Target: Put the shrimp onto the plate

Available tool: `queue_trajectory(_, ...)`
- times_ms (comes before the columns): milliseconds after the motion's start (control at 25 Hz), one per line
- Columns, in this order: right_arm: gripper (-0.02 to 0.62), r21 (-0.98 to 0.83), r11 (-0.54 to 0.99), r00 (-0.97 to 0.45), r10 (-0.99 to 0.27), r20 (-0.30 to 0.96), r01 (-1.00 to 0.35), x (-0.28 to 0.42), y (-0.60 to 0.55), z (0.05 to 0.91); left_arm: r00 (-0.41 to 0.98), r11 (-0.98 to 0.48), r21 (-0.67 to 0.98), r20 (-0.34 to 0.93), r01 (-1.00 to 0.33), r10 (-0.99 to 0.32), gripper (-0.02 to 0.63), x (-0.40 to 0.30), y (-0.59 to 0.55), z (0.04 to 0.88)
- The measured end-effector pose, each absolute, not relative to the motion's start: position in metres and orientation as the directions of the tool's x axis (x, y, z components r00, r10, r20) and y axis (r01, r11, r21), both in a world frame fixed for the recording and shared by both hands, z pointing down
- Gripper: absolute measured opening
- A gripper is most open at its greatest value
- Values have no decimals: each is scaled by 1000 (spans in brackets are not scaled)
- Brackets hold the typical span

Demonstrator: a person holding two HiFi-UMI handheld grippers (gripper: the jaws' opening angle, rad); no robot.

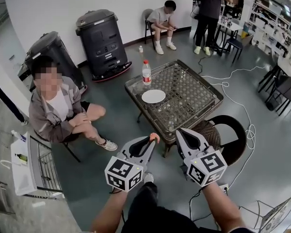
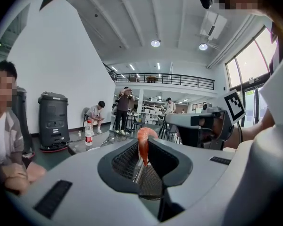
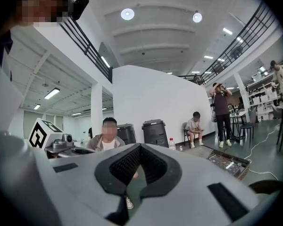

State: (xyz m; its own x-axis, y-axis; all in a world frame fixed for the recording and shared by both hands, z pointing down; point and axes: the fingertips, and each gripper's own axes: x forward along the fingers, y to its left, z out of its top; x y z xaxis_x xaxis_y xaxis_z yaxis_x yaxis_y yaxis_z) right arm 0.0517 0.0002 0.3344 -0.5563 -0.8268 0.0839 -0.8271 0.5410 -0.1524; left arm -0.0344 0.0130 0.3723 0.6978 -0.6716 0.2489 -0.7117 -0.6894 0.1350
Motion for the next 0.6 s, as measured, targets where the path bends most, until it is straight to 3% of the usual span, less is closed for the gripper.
queue_trajectory(600, 3, -155, 428, -449, -880, 155, -891, 38, -142, 359, 759, -750, 171, 301, -639, -577, 67, -48, -130, 411)
